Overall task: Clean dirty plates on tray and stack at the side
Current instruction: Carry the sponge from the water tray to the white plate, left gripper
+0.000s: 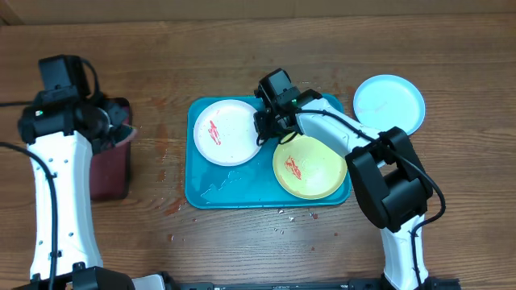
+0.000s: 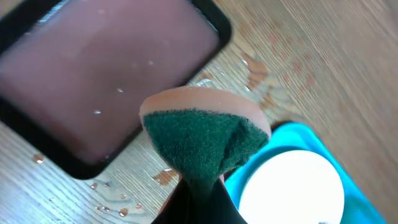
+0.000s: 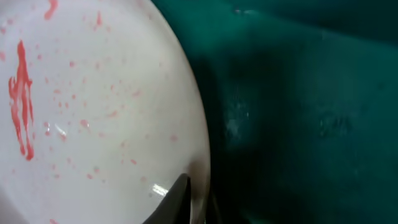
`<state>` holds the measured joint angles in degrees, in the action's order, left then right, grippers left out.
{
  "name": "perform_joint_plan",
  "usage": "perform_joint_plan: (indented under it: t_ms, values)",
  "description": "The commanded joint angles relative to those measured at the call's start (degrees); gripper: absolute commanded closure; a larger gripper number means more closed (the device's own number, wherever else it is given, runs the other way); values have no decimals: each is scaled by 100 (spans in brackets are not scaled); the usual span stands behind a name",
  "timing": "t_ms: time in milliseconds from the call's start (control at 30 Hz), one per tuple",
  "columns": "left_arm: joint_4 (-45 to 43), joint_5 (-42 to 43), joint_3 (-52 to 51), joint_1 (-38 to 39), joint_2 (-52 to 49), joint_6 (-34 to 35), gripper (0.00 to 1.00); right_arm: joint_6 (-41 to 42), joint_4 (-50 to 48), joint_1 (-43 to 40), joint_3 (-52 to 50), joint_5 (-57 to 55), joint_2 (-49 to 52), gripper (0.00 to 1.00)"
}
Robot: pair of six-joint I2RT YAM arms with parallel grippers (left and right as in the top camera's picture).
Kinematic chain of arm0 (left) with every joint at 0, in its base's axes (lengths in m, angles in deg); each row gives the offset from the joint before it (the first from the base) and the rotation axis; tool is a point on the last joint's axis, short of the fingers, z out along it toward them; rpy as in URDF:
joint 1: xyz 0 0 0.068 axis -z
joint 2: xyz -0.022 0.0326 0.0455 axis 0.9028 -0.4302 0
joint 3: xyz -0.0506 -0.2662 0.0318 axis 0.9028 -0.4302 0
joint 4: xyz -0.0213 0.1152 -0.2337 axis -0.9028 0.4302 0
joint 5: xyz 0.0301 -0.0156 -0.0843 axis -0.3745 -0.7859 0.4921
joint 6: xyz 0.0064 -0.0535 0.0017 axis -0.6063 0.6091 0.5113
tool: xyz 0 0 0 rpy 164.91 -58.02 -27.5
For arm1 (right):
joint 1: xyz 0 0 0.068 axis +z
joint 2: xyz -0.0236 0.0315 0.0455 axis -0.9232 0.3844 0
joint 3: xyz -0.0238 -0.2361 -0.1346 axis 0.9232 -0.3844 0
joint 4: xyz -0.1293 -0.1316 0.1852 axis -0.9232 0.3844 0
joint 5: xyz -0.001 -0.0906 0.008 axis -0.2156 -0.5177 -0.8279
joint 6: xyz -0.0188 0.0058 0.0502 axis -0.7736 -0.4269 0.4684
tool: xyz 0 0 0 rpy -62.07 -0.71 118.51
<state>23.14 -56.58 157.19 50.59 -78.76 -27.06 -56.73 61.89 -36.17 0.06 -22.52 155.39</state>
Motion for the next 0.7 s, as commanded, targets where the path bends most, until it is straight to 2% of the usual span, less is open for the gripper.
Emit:
perform_joint_plan:
  t_ms: [0,33,100,300,367,433,533,667]
  values:
    - [-52,111,4,560,-289,-258,96,48,190,33,39,310,-153,89]
    - [-87,109,4,737,-417,-282,96,46,181,33,39,313,-151,89]
    - [-142,111,4,1001,-704,-315,96,46,24,33,39,269,-151,72]
    - [-608,737,4,1545,-1432,-1342,96,81,-481,33,31,79,-125,72]
    - [-848,942,4,1738,-1676,-1508,96,195,-673,33,-74,-68,-114,73]
    - [-1043,1156,4,1888,-1871,-1650,96,197,-793,33,-214,-72,-111,78]
    - [-1292,1185,4,2153,-2218,-1648,96,195,-791,33,-295,-74,-96,83]
    - [-1646,1189,4,2474,-2625,-1412,96,197,-789,33,-295,-72,-94,96]
